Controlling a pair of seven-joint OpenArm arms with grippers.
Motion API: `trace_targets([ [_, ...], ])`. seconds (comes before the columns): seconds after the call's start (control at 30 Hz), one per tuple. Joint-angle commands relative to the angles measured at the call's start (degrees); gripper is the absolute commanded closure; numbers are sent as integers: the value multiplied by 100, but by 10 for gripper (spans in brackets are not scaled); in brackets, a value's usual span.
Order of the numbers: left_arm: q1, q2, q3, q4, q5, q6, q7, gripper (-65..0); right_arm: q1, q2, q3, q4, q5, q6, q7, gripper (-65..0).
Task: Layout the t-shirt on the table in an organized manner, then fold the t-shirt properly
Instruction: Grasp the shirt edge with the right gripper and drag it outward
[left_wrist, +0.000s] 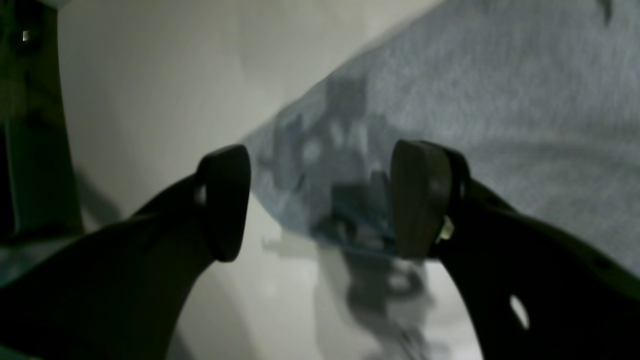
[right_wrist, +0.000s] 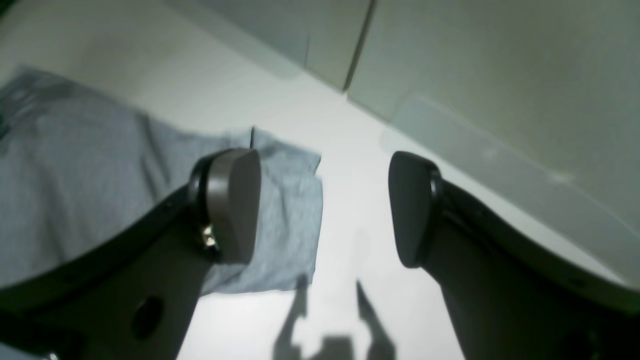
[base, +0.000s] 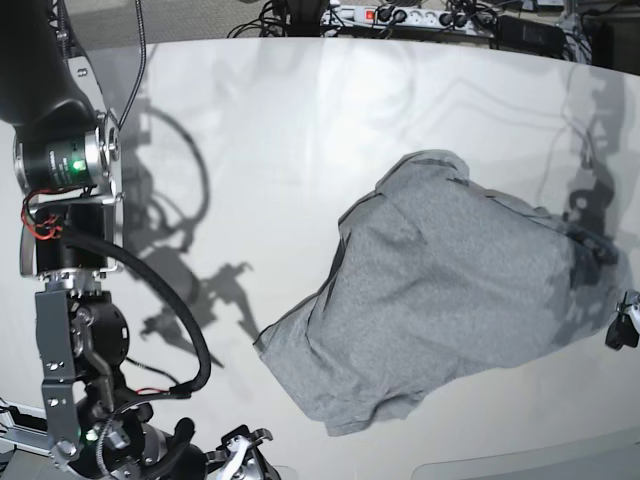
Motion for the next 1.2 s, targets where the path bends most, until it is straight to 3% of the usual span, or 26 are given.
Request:
trace_targets([
  [0.0, -122, -142, -74, 63, -238, -177, 37, -436, 177, 0, 35, 61, 348, 190, -52, -418],
  [0.07, -46, -142, -74, 66, -752, -872, 417, -436, 39, -2, 35, 61, 905, 597, -446, -418],
  [0.17, 153, -46, -74, 66, -1362, -1980, 1172, -434, -365, -2, 35, 61, 1174, 844, -619, -418],
  [0.23, 374, 0, -74, 63, -1394, -2260, 1353, -434, -673, 0, 35, 61, 1154, 879, -614, -418],
  [0.43, 1209, -2, -74, 66, -1445, -2258, 1331, -434, -1486, -2, 35, 61, 1150, 1016, -610, -418],
  [0.6, 1746, -2, -74, 68, -1707, -2166, 1631, -430, -1803, 0, 35, 61, 1110, 1036, -546, -418],
  [0.63, 1860, -2, -74, 68, -1827, -2070, 1622, -430, -1834, 0, 35, 61, 1108, 1036, -549, -418],
  [0.73, 2205, 39, -74, 66, -1958, -1340, 1113, -430, -1882, 2, 37, 61, 1113, 1036, -568, -418],
  [0.83, 2400, 334, -76, 63, -1102, -1056, 734, -430, -1880, 0, 37, 61, 1130, 1034, -568, -418],
  [1.03, 2435, 1172, -74, 63, 411, -1049, -459, -430, -1902, 0, 35, 61, 1209, 1008, -697, -418],
  [1.17, 2199, 1561, -74, 63, 737, -872, -472, -430, -2072, 4, -229, 57, 1366, 1025, -1176, -418],
])
